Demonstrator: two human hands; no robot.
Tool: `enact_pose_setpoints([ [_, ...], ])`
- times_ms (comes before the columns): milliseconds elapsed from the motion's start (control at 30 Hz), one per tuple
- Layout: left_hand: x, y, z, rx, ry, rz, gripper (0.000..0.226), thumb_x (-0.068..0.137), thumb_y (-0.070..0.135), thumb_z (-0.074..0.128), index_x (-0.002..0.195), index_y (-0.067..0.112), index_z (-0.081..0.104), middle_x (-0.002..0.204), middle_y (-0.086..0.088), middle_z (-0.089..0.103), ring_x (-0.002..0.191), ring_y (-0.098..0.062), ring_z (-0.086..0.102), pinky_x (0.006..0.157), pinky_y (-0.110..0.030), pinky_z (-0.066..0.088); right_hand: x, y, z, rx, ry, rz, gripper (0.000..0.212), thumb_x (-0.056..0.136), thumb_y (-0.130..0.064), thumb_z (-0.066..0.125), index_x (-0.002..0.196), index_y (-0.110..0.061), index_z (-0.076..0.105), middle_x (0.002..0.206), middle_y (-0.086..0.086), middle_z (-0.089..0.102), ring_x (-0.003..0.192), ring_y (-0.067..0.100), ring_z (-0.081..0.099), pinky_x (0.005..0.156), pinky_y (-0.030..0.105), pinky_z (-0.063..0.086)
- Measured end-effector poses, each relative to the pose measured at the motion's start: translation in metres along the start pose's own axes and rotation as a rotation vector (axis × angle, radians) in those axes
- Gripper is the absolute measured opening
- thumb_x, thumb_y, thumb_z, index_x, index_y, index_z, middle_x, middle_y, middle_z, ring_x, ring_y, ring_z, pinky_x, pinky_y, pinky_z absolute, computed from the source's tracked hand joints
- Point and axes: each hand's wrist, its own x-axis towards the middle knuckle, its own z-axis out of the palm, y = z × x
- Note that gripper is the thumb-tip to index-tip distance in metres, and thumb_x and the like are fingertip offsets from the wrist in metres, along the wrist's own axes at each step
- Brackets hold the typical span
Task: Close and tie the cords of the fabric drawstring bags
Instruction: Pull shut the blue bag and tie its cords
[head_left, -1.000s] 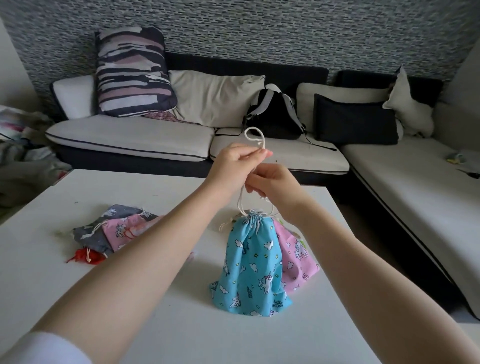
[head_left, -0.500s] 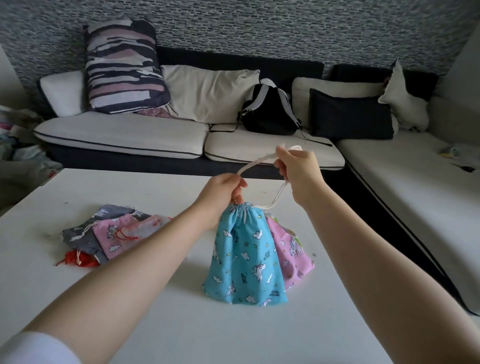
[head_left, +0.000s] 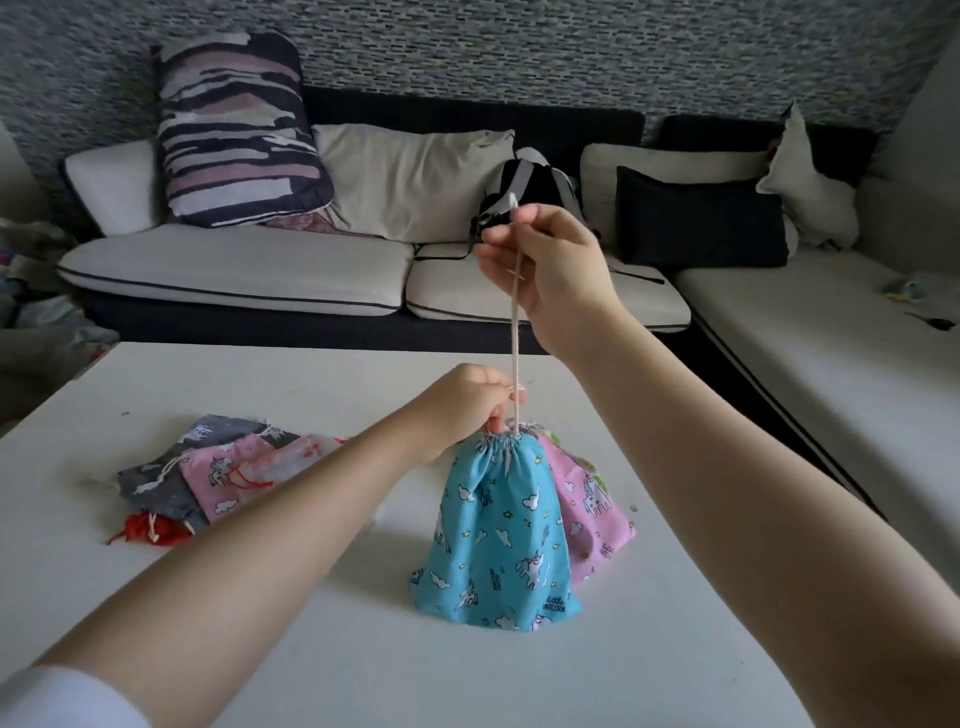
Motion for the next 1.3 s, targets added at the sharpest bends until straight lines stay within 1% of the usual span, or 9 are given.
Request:
enact_pose_setpoints([
  [133, -0.007, 0.002, 0.002, 0.089, -0.124, 0.045, 0.016, 0.089, 0.026, 0.050, 0.086, 0.024, 0.066, 0.065, 0.002, 0.052, 0.066, -0.011, 0.049, 0.070, -0.026, 0.038, 0.004, 0.019, 0.007, -0.018, -0.098, 0.051, 0.024, 0.098, 0.001, 0.033, 0.082, -0.009, 0.048, 0.076, 0.008, 0.061, 0.066, 0.015, 0.064, 0.075, 0.028, 0.055],
  [267, -0.008, -0.005, 0.004, 0.090, -0.145, 0.079, 0.032, 0.097, 0.028, 0.038, 0.081, 0.024, 0.066, 0.061, 0.002, 0.047, 0.065, -0.012, 0.046, 0.074, -0.028, 0.038, -0.004, 0.026, 0.012, -0.082, -0.164, 0.057, 0.024, 0.098, 0.000, 0.032, 0.088, -0.012, 0.050, 0.084, 0.005, 0.062, 0.080, 0.015, 0.063, 0.083, 0.027, 0.051],
  [433, -0.004, -0.009, -0.004, -0.026, -0.085, 0.077, 0.036, 0.098, 0.023, 0.037, 0.077, 0.017, 0.065, 0.055, 0.006, 0.048, 0.060, -0.010, 0.049, 0.071, -0.025, 0.043, -0.006, 0.021, -0.012, -0.693, -0.167, 0.249, 0.043, 0.096, -0.015, 0.046, 0.137, -0.022, 0.035, 0.101, 0.011, 0.059, 0.086, 0.023, 0.060, 0.085, 0.038, 0.052],
  [600, -0.002, -0.013, -0.010, -0.249, 0.008, 0.038, 0.030, 0.099, 0.022, 0.039, 0.079, 0.004, 0.055, 0.060, -0.001, 0.050, 0.055, -0.011, 0.046, 0.066, -0.024, 0.042, -0.021, 0.031, -0.046, -1.156, -0.353, 0.358, 0.019, 0.085, -0.023, 0.062, 0.101, -0.013, 0.067, 0.091, 0.009, 0.066, 0.088, 0.021, 0.062, 0.093, 0.035, 0.051],
  [800, -0.004, -0.012, -0.016, -0.260, 0.077, 0.031, 0.030, 0.099, 0.019, 0.037, 0.083, 0.007, 0.059, 0.065, -0.001, 0.053, 0.057, -0.012, 0.046, 0.064, -0.025, 0.040, -0.018, 0.026, -0.050, -1.487, -0.416, 0.093, 0.013, 0.083, -0.011, 0.062, 0.092, -0.008, 0.071, 0.078, 0.005, 0.069, 0.074, 0.014, 0.056, 0.069, 0.027, 0.047],
  [900, -0.009, -0.011, -0.018, -0.250, 0.048, 0.027, 0.032, 0.099, 0.019, 0.036, 0.084, 0.009, 0.063, 0.068, 0.000, 0.056, 0.058, -0.010, 0.047, 0.063, -0.023, 0.039, -0.013, 0.013, -0.047, -1.481, -0.323, -0.012, 0.013, 0.085, -0.018, 0.060, 0.089, -0.011, 0.071, 0.062, -0.010, 0.059, 0.063, 0.013, 0.052, 0.054, 0.022, 0.039],
  [1000, -0.011, -0.011, -0.019, -0.181, 0.061, 0.029, 0.030, 0.099, 0.022, 0.038, 0.083, 0.016, 0.063, 0.073, 0.004, 0.061, 0.061, -0.007, 0.049, 0.062, -0.022, 0.037, -0.020, 0.012, -0.046, -1.372, -0.358, -0.005, 0.009, 0.084, -0.017, 0.062, 0.084, -0.011, 0.070, 0.061, -0.007, 0.060, 0.055, 0.008, 0.050, 0.057, 0.022, 0.042],
  [1167, -0.008, -0.019, -0.024, -0.254, 0.039, 0.065, 0.022, 0.094, 0.015, 0.050, 0.078, 0.020, 0.065, 0.062, 0.014, 0.064, 0.065, -0.008, 0.051, 0.067, -0.026, 0.037, -0.036, 0.026, -0.055, -1.065, -0.531, 0.260, 0.008, 0.084, -0.002, 0.063, 0.079, -0.008, 0.062, 0.064, 0.002, 0.062, 0.051, 0.007, 0.054, 0.053, 0.016, 0.046],
  [1300, -0.011, -0.023, -0.027, -0.235, 0.017, 0.067, 0.015, 0.086, 0.006, 0.060, 0.079, 0.019, 0.064, 0.074, 0.003, 0.061, 0.070, -0.011, 0.053, 0.076, -0.030, 0.040, -0.039, 0.037, -0.064, -1.039, -0.701, 0.481, 0.009, 0.089, -0.005, 0.056, 0.082, -0.008, 0.061, 0.080, 0.006, 0.070, 0.068, 0.013, 0.066, 0.063, 0.018, 0.053],
])
